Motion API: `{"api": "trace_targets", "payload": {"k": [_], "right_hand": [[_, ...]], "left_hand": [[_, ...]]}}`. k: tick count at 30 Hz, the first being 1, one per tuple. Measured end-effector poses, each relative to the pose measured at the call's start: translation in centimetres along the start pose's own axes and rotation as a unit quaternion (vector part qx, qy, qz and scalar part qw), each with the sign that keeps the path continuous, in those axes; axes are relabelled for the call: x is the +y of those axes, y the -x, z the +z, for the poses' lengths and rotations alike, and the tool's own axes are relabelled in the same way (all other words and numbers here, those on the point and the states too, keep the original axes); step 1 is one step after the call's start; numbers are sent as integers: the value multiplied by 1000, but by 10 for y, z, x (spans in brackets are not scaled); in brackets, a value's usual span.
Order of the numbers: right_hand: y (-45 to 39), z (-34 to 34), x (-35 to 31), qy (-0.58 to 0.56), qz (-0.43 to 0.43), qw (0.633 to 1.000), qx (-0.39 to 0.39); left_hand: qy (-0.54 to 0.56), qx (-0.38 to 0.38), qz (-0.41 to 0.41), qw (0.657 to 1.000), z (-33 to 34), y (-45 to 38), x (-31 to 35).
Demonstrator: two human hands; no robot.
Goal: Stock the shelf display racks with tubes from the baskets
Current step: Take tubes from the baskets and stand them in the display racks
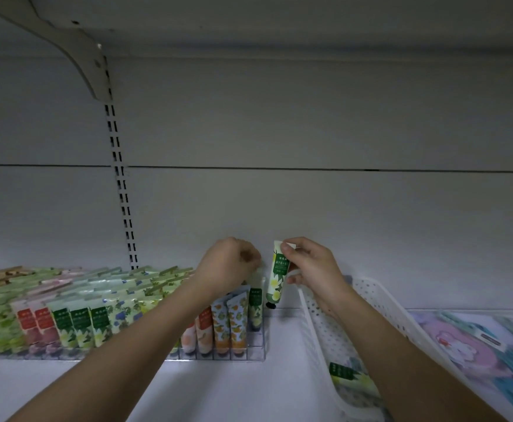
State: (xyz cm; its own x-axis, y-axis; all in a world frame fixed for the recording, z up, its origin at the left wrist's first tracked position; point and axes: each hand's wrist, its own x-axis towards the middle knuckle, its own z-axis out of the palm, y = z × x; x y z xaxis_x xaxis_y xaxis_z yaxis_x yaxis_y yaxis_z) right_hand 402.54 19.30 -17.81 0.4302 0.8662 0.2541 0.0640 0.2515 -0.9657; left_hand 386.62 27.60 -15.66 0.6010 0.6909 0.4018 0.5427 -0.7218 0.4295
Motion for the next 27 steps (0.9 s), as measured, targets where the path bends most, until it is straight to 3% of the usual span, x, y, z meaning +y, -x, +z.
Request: {"api": "trace_targets", "payload": {"k": [2,4,9,12,19,27], "right_hand": [[0,1,0,-1,-1,1000,-2],[1,2,-1,3,-5,1000,-8],[7,7,-1,45,-18,998,-37],[9,9,-1,117,-46,991,-43],[11,14,3,223,-83,968,-82],[10,20,6,255,-95,955,-118]], "left_hand": [[33,60,15,998,-6,20,7],[78,69,42,994,-10,48,11],[158,-133,113,972,5,125,-2],[135,-178,134,965,28,154,-18],[-26,-181,83,980,62,185,-36],[-47,-176,77,980,68,187,-38]]}}
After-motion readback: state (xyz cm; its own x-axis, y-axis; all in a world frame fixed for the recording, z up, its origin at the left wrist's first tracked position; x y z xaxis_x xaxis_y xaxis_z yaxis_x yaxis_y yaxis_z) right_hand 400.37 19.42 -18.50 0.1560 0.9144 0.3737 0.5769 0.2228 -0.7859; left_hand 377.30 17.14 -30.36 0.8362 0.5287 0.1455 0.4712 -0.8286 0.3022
